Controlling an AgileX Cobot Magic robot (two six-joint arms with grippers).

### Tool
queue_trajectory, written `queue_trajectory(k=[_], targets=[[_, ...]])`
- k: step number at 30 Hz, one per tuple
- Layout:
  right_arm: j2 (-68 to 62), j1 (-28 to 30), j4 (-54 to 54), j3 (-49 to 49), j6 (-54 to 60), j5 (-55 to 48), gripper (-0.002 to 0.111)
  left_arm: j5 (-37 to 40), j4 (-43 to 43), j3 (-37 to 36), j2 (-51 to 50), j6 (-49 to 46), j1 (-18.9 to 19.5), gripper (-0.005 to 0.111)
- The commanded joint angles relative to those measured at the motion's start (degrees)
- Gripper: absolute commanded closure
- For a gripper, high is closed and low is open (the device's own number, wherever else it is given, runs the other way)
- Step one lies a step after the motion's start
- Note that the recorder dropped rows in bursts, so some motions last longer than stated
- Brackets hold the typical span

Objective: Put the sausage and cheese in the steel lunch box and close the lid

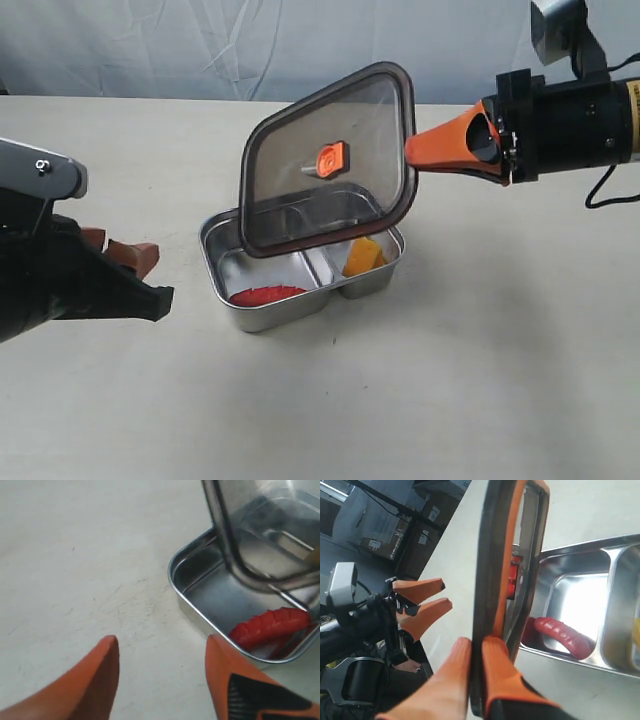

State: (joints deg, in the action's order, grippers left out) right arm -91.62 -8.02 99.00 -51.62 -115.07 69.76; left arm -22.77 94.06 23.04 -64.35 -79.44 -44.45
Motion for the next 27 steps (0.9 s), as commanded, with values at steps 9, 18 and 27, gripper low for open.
queue_trajectory(k=[9,18,27], targets=[[2.11,-0.04,-5.7,2.74,-2.4,0.21,0.109,3.99,-6.03,1.63,0.43,1.08,0.25,0.056],[2.14,2.93,-16.4,1.96,0.58,0.21,0.109,-13.7,5.89,1.04,0.43,1.08,0.25,0.056],[6.55,3.32,-9.1,1.65,9.0,0.21,0.109,-8.9,5.89,0.94,0.43,0.85,0.25,0.056]])
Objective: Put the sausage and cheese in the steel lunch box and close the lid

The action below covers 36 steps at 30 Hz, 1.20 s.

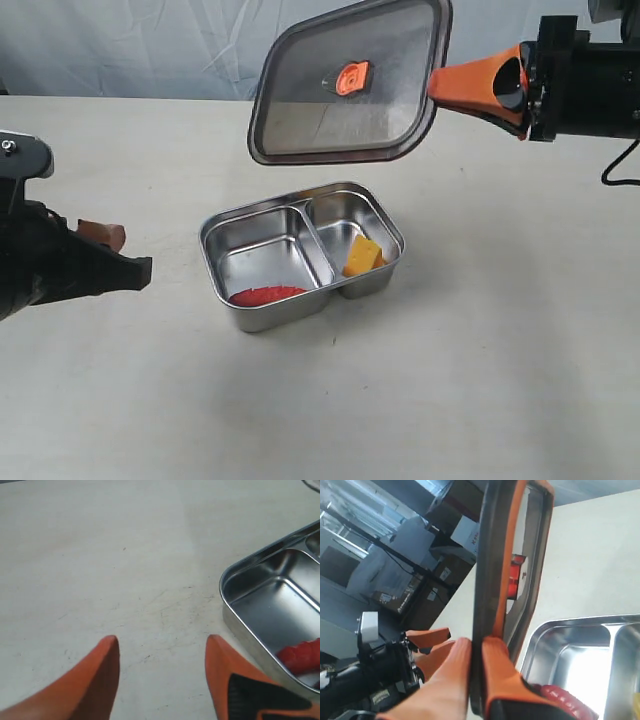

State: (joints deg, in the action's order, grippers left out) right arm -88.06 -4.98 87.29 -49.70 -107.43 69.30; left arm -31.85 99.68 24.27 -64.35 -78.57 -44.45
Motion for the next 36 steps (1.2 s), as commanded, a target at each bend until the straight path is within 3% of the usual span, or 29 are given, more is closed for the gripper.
queue_trajectory(k=[1,9,16,21,25,31,36], targets=[[4.02,0.28,3.21,-0.26,1.36,0.66,0.109,0.17,0.27,-0.29,0.43,-0.03,0.25,0.056],[13.64,-4.51,11.27,-0.26,-6.24,-12.31,0.109,0.17,0.27,-0.29,0.43,-0.03,0.25,0.056],[16.89,-11.09,11.77,-0.26,-6.71,-9.55,0.109,0.17,0.27,-0.29,0.43,-0.03,0.25,0.056],[17.07,-11.74,10.75,-0.26,-4.94,-8.98,0.109,0.17,0.27,-0.29,0.43,-0.03,0.25,0.056],[17.07,-11.74,3.98,1.21,-4.55,-8.48,0.109,0.17,0.27,-0.29,0.43,-0.03,0.25,0.056],[17.17,-11.74,-0.12,7.04,0.32,-9.22,0.109,0.17,0.27,-0.29,0.43,-0.03,0.25,0.056],[17.17,-11.86,-12.67,15.34,18.54,-4.67,0.109,0.16,0.27,-0.29,0.43,0.08,0.25,0.056]])
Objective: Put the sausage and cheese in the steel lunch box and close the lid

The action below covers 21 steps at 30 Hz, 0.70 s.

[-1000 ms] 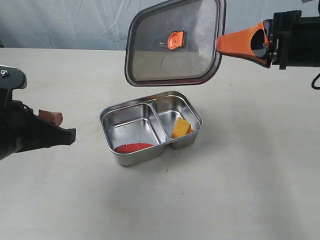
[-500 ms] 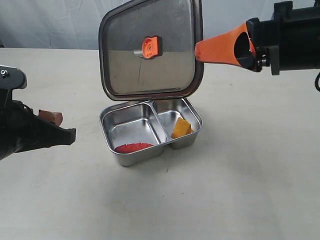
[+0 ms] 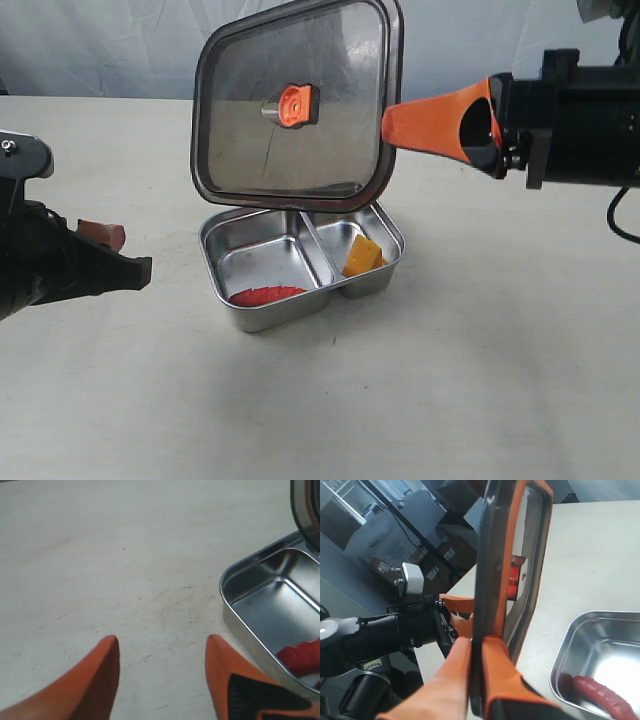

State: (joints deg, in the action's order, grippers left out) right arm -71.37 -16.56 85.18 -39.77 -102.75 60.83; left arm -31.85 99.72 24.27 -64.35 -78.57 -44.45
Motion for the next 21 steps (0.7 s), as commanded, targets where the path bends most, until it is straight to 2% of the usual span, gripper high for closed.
queue_trajectory(k=[1,10,21], targets=[[0.48,-0.63,-13.9,6.79,16.18,4.05,0.109,0.16,0.23,-0.29,0.43,0.08,0.25,0.056],[0.48,-3.87,-27.39,15.78,42.86,-0.91,0.109,0.16,0.23,-0.29,0.43,0.08,0.25,0.056],[0.48,-8.09,-44.61,22.7,48.54,1.14,0.109,0.16,0.23,-0.29,0.43,0.08,0.25,0.056]])
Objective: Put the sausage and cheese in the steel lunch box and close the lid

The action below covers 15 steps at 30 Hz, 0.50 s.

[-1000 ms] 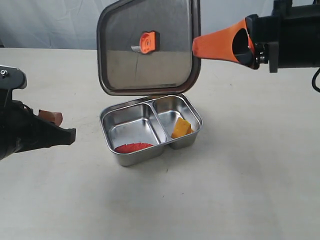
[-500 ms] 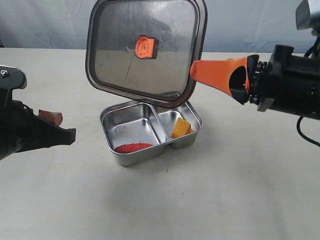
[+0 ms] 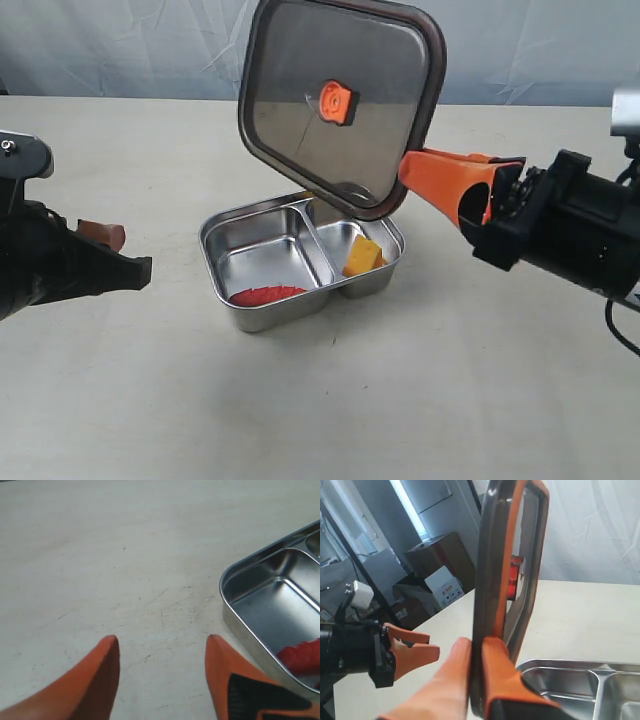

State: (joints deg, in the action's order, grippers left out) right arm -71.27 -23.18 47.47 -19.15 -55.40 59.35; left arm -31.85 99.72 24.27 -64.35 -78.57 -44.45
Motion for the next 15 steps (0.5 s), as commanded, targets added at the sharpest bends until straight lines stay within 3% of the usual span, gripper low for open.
queue_trajectory(k=[1,8,11,15], targets=[[0.38,-2.09,-8.17,2.7,1.19,3.39,0.109,0.16,0.23,-0.29,0.43,-0.02,0.25,0.056],[-0.66,-4.2,-3.15,4.85,-9.5,5.64,0.109,0.16,0.23,-0.29,0.43,0.08,0.25,0.056],[-0.8,-4.2,-0.98,2.84,-11.13,0.93,0.109,0.16,0.23,-0.29,0.43,0.08,0.25,0.056],[-4.58,-4.2,15.77,-5.08,-21.62,-0.1,0.109,0.16,0.23,-0.29,0.43,0.08,0.25,0.056]])
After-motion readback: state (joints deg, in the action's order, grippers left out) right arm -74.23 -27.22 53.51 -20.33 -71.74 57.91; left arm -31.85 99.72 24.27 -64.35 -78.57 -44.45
